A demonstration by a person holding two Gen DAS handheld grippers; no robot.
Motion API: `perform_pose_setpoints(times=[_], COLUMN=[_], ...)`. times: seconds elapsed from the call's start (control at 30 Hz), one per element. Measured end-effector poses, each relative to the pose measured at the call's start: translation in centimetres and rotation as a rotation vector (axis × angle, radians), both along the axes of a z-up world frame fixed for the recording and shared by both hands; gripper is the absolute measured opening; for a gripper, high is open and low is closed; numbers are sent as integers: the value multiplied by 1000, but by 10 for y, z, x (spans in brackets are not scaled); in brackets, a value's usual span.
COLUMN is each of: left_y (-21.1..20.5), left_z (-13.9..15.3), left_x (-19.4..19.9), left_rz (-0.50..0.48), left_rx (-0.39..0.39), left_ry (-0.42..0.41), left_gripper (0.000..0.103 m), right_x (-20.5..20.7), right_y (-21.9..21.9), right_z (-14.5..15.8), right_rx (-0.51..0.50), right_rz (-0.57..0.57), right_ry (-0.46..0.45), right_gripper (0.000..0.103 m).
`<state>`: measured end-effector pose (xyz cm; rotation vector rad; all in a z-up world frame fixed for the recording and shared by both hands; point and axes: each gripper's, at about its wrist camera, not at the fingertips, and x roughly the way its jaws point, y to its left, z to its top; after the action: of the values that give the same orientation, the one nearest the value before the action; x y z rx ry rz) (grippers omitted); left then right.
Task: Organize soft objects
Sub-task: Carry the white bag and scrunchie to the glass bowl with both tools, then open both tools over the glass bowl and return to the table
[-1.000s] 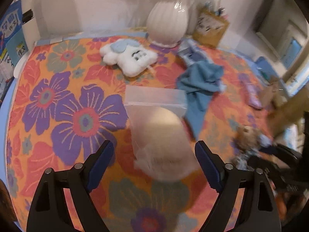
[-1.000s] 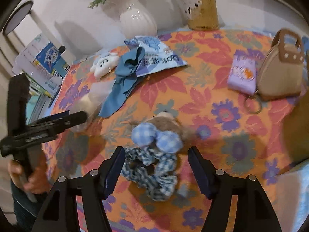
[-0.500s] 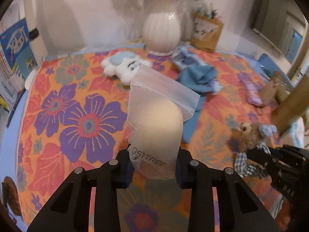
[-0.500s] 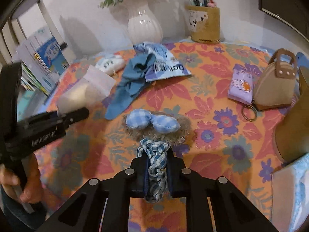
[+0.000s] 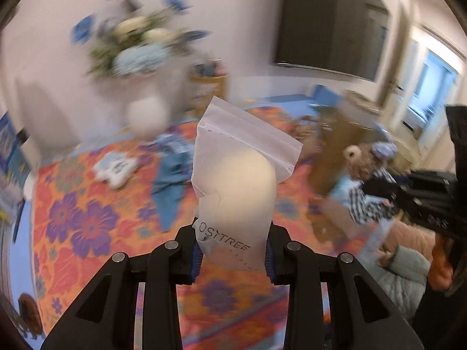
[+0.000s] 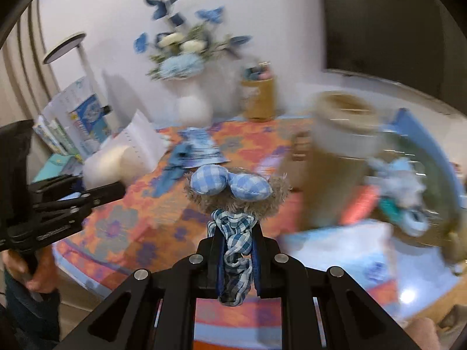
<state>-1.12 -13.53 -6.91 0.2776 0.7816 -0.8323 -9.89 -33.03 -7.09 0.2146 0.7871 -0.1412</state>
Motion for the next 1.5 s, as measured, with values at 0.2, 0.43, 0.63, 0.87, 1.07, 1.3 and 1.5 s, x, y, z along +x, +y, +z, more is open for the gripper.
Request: perform_pose_setpoints(times=[0.2,0.43,0.63,0.87,1.07,1.3,1.5], left_y=[-57,-138,-209,-275,-309,-317,-294], left_z=[12,14,20,29,22,18,36], left_x=[-50,-89,-99,-85,-67,-72,-82], left_rz=[-207,-368,-368,-297,-265,-302,-343], left_rx=[-16,-5,-18,-49,-25,-33,-92], left_ry=[22,30,21,12,5,3,-4], left_gripper=[30,30,30,30,44,70,70], right_x=[-62,-102,-100,-79,-62,-69,-86], right_y=[-50,-113,-172,-257,-301,-307,-278], right_z=[9,17,17,19,4,-8,17], right_rx=[-41,2,38,154,242,281,219], right_rz=[-127,-328,-490,-624,-657,-664,-657], right_ry=[-36,-86,-83,-72,-46,-52,-95], right_gripper=[14,14,14,14,27,30,30])
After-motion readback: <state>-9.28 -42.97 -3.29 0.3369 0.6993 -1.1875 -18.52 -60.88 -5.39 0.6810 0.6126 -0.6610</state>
